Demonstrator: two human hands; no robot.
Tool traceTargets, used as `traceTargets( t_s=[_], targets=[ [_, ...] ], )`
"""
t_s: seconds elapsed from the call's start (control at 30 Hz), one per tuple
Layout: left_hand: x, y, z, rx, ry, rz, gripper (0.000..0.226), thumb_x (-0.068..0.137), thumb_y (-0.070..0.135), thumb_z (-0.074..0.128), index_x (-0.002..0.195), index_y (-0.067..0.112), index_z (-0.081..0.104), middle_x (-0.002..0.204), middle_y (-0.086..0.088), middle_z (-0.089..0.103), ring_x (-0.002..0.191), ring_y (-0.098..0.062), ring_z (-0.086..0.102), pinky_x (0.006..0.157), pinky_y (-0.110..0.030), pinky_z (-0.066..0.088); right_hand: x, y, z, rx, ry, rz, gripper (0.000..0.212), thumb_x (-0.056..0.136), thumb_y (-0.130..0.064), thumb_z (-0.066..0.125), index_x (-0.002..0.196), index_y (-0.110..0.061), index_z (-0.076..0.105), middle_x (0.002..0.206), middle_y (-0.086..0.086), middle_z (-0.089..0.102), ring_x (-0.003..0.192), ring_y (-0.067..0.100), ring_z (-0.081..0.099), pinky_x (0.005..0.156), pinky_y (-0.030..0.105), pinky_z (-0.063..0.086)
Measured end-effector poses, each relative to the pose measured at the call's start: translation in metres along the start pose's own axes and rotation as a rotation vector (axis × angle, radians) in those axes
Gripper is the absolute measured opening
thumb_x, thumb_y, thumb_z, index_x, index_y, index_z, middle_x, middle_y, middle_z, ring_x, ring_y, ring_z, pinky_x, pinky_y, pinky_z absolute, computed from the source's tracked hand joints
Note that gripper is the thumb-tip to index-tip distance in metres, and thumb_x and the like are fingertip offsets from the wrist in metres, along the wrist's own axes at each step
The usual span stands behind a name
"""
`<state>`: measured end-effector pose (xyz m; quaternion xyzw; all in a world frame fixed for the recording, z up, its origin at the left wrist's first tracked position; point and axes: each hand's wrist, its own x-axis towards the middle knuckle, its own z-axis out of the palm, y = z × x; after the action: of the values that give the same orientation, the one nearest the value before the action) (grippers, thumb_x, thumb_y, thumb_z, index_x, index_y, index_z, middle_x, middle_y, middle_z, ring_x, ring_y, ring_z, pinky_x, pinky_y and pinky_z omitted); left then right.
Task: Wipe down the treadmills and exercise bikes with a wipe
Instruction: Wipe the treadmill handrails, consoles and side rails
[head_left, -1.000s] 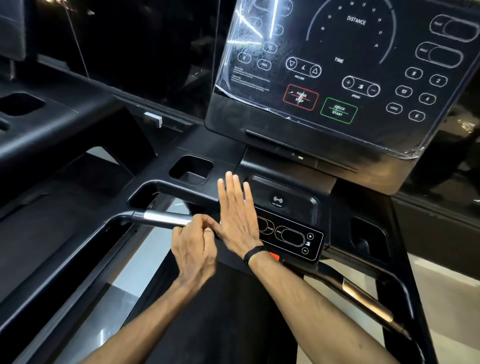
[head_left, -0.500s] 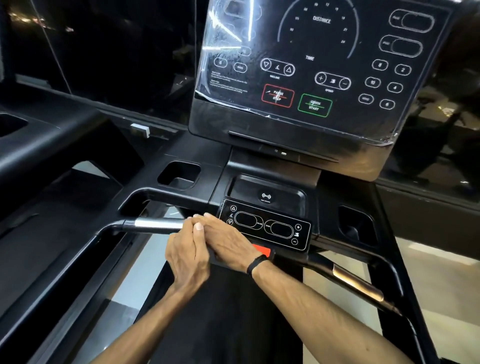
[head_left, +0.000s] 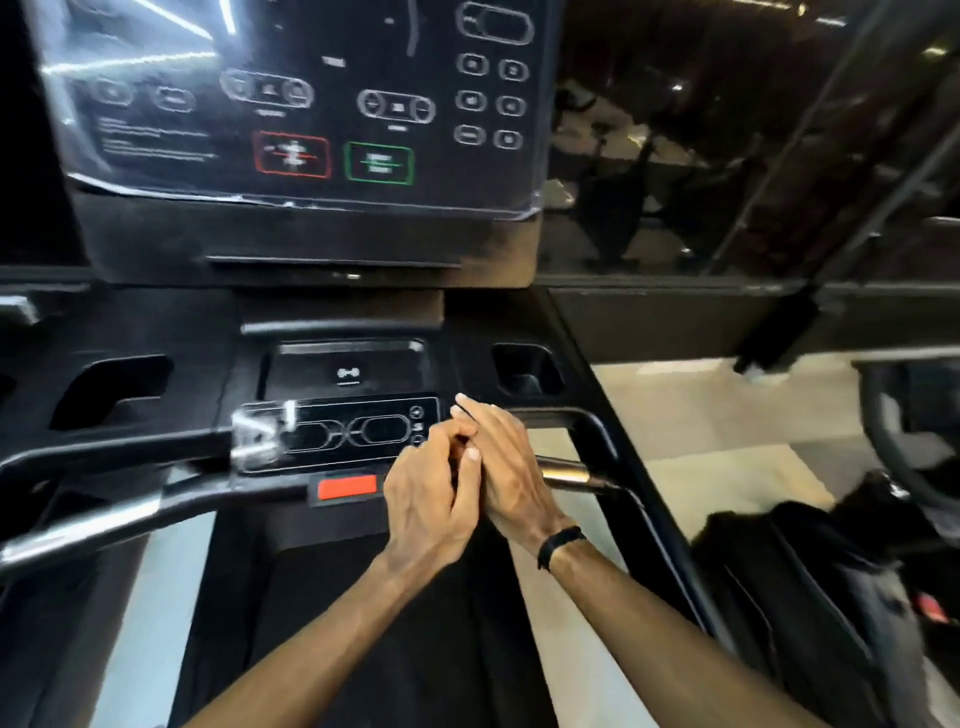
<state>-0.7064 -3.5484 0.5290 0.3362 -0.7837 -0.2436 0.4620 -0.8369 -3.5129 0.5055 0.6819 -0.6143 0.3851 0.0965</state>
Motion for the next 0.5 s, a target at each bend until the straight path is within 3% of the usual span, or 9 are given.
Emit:
traceTargets(
  t_s=[0.1, 0.2, 0.33, 0.43, 0.5],
  targets=[
    [-0.007, 0.02, 0.031, 0.008, -0.091, 0.065, 0.012, 0.091, 0.022, 0.055, 0.099, 0.02, 0.064, 0.077, 0.016, 0.061, 0.066, -0.001, 0.042, 0.064, -0.02, 0.032, -0.026, 0.024, -0.035, -0.086, 0.042, 0.167, 0.05, 0.11, -0.031, 0.024, 0.144, -0.003, 0.047, 0.152, 0.011, 0.045, 0.141, 0.02, 0.041, 0.114, 0.043, 0.034],
    [-0.016, 0.04, 0.061, -0.001, -0.189, 0.132, 0.009, 0.089, 0.02, 0.056, 0.093, 0.021, 0.064, 0.075, 0.012, 0.064, 0.062, -0.006, 0.051, 0.065, -0.031, 0.044, -0.053, 0.045, -0.075, -0.141, 0.138, 0.328, 0.047, 0.109, -0.03, 0.027, 0.149, -0.011, 0.043, 0.153, 0.004, 0.045, 0.14, 0.016, 0.042, 0.113, 0.039, 0.034],
    [-0.027, 0.06, 0.089, -0.01, -0.278, 0.116, 0.015, 0.09, 0.024, 0.053, 0.1, 0.02, 0.064, 0.082, 0.01, 0.065, 0.068, -0.01, 0.055, 0.07, -0.033, 0.046, -0.076, 0.059, -0.122, -0.019, 0.422, 0.547, 0.043, 0.106, -0.031, 0.035, 0.149, -0.027, 0.038, 0.145, -0.004, 0.05, 0.13, 0.017, 0.052, 0.107, 0.039, 0.043],
    [-0.035, 0.074, 0.105, -0.008, -0.309, 0.104, 0.023, 0.088, 0.024, 0.053, 0.109, 0.019, 0.061, 0.089, 0.01, 0.065, 0.074, -0.006, 0.052, 0.079, -0.031, 0.044, -0.082, 0.066, -0.151, -0.001, 0.665, 0.651, 0.045, 0.105, -0.035, 0.034, 0.146, -0.019, 0.042, 0.144, -0.003, 0.05, 0.128, 0.006, 0.051, 0.105, 0.025, 0.042],
    [-0.042, 0.085, 0.116, -0.005, -0.323, 0.102, 0.027, 0.088, 0.022, 0.055, 0.115, 0.017, 0.058, 0.095, 0.007, 0.065, 0.078, -0.006, 0.051, 0.084, -0.03, 0.042, -0.096, 0.073, -0.162, -0.103, 0.665, 0.73, 0.05, 0.105, -0.037, 0.036, 0.151, -0.017, 0.035, 0.147, 0.003, 0.048, 0.128, 0.01, 0.05, 0.105, 0.024, 0.041]
  ],
)
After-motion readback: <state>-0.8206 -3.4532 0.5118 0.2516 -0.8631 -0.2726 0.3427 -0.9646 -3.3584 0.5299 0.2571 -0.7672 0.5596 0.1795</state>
